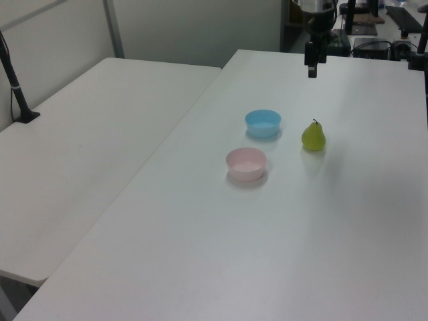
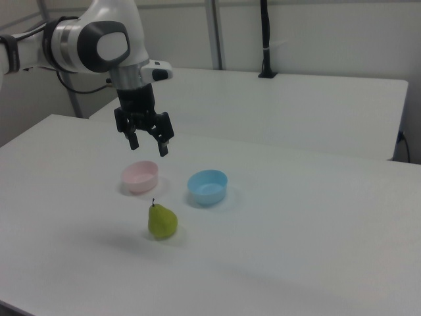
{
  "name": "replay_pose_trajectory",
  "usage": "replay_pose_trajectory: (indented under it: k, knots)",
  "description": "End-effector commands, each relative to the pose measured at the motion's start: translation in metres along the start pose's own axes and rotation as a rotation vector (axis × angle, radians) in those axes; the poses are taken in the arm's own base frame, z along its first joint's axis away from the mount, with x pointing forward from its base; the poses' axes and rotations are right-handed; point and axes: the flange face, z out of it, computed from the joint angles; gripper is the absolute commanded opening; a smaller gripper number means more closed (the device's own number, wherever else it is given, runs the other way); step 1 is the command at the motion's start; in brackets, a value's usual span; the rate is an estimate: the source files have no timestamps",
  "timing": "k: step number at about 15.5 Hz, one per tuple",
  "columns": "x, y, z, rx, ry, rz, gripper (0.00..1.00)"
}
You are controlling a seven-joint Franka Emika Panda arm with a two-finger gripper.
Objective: Place the pear in the bowl
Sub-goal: 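Move the gripper over the green pear and lower it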
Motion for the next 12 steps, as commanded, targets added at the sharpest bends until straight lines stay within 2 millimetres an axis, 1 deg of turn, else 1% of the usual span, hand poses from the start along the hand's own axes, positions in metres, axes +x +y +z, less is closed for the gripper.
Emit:
replay_pose_trajectory:
  k: [1, 4, 6, 9, 10, 11, 12]
  knots:
    - [0.006, -0.003, 0.007, 0.003, -0.006, 0.001, 1.0]
    - [0.007, -0.004, 0.008, 0.005, -0.006, 0.0, 1.0]
    - [0.007, -0.011, 0.009, 0.005, -0.009, -0.012, 1.0]
    - [0.012, -0.014, 0.018, 0.001, -0.016, -0.018, 1.0]
    - [0.014, -0.018, 0.024, -0.001, -0.024, -0.023, 1.0]
    - [0.017, -0.026, 0.032, -0.005, -0.036, -0.036, 1.0]
    - [0.022, -0.031, 0.045, -0.011, -0.056, -0.045, 1.0]
